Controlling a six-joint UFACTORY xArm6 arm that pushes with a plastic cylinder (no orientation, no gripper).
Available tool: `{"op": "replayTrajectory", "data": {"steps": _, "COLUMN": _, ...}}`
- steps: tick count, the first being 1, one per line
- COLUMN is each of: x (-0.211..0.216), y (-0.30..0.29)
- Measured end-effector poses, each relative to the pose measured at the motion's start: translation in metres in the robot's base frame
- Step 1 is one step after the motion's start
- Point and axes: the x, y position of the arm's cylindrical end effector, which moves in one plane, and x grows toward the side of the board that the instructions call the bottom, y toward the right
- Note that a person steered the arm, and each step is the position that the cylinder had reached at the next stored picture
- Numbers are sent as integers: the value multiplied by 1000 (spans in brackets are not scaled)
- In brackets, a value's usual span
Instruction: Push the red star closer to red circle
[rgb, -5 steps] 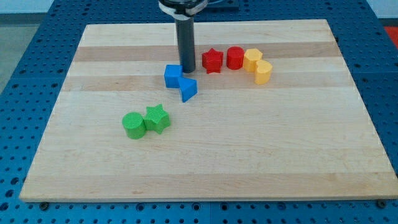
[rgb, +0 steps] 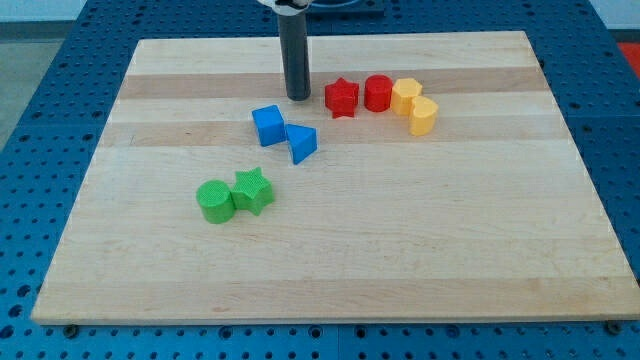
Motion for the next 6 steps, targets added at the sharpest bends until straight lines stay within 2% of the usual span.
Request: {"op": "replayTrajectory", "data": {"steps": 6, "x": 16, "y": 24}}
